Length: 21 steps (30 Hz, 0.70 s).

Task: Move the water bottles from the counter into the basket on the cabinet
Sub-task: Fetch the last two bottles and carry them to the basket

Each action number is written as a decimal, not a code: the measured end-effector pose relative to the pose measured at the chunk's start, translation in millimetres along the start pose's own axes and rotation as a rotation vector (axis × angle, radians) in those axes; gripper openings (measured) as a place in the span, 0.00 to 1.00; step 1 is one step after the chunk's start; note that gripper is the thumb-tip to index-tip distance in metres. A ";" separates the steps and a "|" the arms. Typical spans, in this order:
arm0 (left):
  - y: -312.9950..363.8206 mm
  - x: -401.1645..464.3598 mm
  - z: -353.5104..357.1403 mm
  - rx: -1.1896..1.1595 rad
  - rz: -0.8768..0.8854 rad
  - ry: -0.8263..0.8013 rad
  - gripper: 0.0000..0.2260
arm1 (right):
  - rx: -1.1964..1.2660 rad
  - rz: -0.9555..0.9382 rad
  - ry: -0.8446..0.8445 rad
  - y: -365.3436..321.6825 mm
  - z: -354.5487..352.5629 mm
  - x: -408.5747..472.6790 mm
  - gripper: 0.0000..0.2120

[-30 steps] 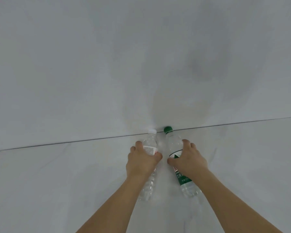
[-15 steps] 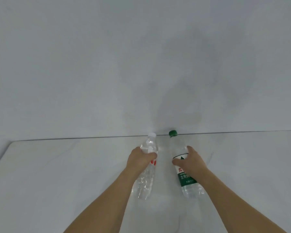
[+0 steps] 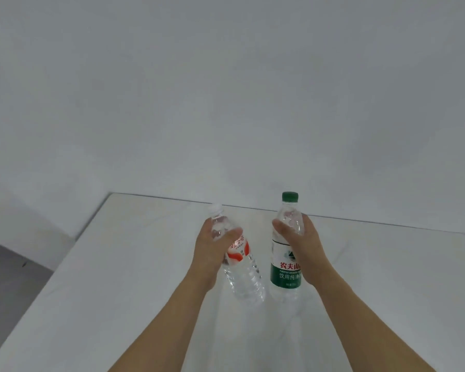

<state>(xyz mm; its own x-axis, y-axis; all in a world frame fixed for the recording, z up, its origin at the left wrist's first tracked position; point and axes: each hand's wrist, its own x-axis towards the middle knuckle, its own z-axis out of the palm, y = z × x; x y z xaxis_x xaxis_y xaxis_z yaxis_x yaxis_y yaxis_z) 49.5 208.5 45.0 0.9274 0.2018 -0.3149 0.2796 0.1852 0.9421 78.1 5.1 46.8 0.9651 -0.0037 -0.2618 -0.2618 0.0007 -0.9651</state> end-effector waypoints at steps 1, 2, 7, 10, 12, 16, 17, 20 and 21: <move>13.6 -10.4 -10.0 -0.015 0.041 0.036 0.18 | 0.003 -0.033 -0.016 -12.3 14.2 -11.0 0.21; 27.1 -20.9 -21.1 -0.030 0.083 0.072 0.14 | 0.019 -0.061 -0.021 -23.6 28.5 -22.0 0.20; 89.8 -79.9 -95.4 0.029 0.314 0.238 0.05 | 0.049 -0.187 -0.040 -72.9 111.0 -85.5 0.17; 118.1 -117.1 -149.0 0.078 0.412 0.302 0.06 | 0.035 -0.268 -0.085 -93.6 166.5 -126.0 0.20; 135.9 -142.5 -187.1 0.122 0.467 0.325 0.06 | 0.013 -0.325 -0.101 -104.2 204.3 -151.4 0.18; 167.7 -199.0 -275.6 0.182 0.552 0.433 0.06 | -0.019 -0.395 -0.173 -119.7 292.7 -202.4 0.11; 174.1 -212.6 -297.3 0.185 0.570 0.465 0.06 | -0.026 -0.398 -0.203 -122.0 315.7 -213.9 0.11; 189.6 -254.7 -360.5 0.186 0.603 0.590 0.09 | -0.024 -0.424 -0.304 -127.1 385.2 -249.5 0.09; 193.6 -270.5 -382.8 0.187 0.612 0.641 0.09 | -0.028 -0.436 -0.348 -128.6 410.5 -263.2 0.09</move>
<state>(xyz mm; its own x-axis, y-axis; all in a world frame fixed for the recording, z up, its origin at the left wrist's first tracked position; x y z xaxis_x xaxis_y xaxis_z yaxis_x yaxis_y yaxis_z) -242.3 557.9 268.4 0.6269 0.7208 0.2959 -0.1288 -0.2787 0.9517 -140.7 416.5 239.6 0.9272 0.3324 0.1728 0.1668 0.0468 -0.9849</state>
